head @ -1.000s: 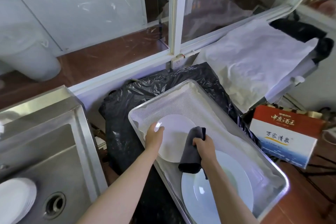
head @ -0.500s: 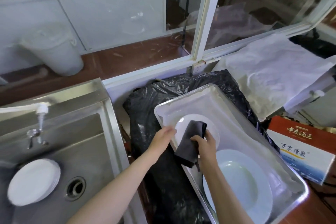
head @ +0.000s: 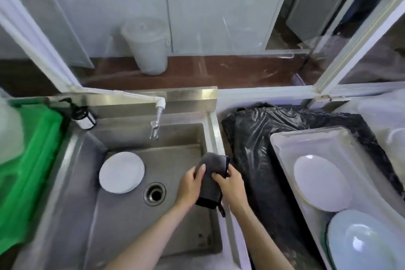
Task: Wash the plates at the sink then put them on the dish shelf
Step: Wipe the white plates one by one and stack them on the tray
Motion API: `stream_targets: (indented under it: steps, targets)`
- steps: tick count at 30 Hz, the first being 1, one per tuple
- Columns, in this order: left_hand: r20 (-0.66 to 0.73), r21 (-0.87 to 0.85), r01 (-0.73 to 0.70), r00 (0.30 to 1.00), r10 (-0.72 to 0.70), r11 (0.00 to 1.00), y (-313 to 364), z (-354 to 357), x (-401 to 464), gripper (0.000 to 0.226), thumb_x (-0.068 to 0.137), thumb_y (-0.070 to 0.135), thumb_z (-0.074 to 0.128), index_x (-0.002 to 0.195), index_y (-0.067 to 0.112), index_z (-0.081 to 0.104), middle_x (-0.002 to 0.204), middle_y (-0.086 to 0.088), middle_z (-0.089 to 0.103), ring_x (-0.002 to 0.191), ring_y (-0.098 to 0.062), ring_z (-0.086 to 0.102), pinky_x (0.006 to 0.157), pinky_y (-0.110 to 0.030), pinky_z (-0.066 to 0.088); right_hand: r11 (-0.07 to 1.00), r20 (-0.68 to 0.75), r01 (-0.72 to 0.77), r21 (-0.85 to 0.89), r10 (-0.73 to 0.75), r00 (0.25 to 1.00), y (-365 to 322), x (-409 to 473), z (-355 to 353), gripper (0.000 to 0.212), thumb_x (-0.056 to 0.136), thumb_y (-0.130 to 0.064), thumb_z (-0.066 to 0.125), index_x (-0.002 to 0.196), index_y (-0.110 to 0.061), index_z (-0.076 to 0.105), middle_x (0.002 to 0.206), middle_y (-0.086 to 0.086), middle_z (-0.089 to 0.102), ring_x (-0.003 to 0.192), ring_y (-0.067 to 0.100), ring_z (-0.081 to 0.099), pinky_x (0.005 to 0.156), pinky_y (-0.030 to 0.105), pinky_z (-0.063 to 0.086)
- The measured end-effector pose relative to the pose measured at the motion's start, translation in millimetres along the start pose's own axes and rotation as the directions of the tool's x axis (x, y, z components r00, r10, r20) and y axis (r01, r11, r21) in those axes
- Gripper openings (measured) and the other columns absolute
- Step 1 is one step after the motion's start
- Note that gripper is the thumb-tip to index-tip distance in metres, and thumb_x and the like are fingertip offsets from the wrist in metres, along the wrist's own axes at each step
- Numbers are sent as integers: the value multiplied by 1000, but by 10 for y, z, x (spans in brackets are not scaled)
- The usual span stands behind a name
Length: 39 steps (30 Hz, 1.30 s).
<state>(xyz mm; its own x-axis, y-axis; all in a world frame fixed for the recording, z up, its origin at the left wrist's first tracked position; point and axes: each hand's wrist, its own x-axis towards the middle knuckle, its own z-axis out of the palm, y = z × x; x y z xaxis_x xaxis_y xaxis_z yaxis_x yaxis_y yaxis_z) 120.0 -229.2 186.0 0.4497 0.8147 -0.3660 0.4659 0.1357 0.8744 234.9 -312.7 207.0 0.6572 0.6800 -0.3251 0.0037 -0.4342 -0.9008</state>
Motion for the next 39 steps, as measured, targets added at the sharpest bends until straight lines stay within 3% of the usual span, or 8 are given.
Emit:
stream_targets:
  steps: [4, 9, 12, 14, 18, 20, 31, 39]
  targets:
    - [-77, -6, 19, 997, -19, 1000, -508, -600, 13, 35, 105, 53, 49, 97, 25, 68, 90, 9, 74, 85, -6, 68, 74, -30, 53, 995, 95, -104, 12, 102, 990, 5, -67, 811, 24, 97, -19, 71, 120, -22, 65, 108, -7, 73, 104, 12, 70, 78, 22, 56]
    - [-26, 21, 100, 995, -100, 995, -1010, -1262, 103, 36, 107, 43, 51, 75, 26, 56, 73, 9, 63, 70, -9, 59, 60, -17, 41, 977, 172, -214, 3, 211, 962, 131, -73, 1614, 26, 100, -16, 67, 126, -15, 64, 109, -1, 74, 101, 15, 72, 78, 26, 60]
    - [69, 3, 224, 972, -224, 975, -1500, -1558, 320, 48, 108, 54, 41, 96, 20, 72, 95, 4, 73, 91, -16, 67, 79, -27, 51, 962, 225, -271, -21, 269, 936, 257, -40, 1975, 21, 100, -12, 67, 120, -16, 65, 107, 0, 75, 100, 19, 73, 90, 43, 62]
    - [89, -28, 332, 940, -329, 943, -1848, -1716, 482, 55, 107, 58, 36, 106, 17, 73, 103, -2, 75, 93, -21, 70, 79, -31, 56, 956, 225, -289, -56, 294, 929, 365, -2, 2142, 21, 99, -13, 69, 119, -18, 64, 108, -1, 74, 102, 19, 72, 93, 47, 61]
    - [78, -214, 542, 839, -539, 813, -2480, -1997, 786, 24, 108, 26, 47, 105, 10, 64, 97, -15, 72, 74, -27, 68, 67, -40, 59, 941, 200, -327, -91, 338, 919, 598, 122, 2328, 33, 97, -15, 72, 129, -14, 61, 112, -1, 73, 106, 20, 70, 96, 46, 60]
    - [68, -284, 599, 791, -608, 749, -2762, -2150, 906, 17, 108, 23, 48, 104, 12, 61, 94, -15, 70, 70, -25, 64, 63, -33, 53, 933, 184, -350, -82, 359, 915, 718, 169, 2371, 31, 97, -15, 72, 127, -17, 62, 114, -1, 74, 108, 22, 70, 98, 48, 59]
    - [-220, -317, 607, 700, -679, 729, -3688, -2606, 1640, 40, 101, 44, 60, 93, 6, 68, 77, -13, 70, 63, -31, 65, 63, -36, 54, 883, 146, -466, -61, 469, 871, 1192, 349, 2488, 24, 98, -16, 71, 118, -25, 63, 111, -2, 73, 105, 20, 69, 97, 51, 59]
    - [-273, -389, 457, 773, -573, 800, -3777, -2625, 1601, 24, 104, 24, 62, 96, 2, 68, 79, -13, 69, 62, -23, 64, 53, -26, 55, 870, 173, -491, -36, 490, 855, 1377, 447, 2617, 24, 97, -12, 72, 116, -25, 66, 111, -1, 77, 106, 23, 72, 96, 52, 59]
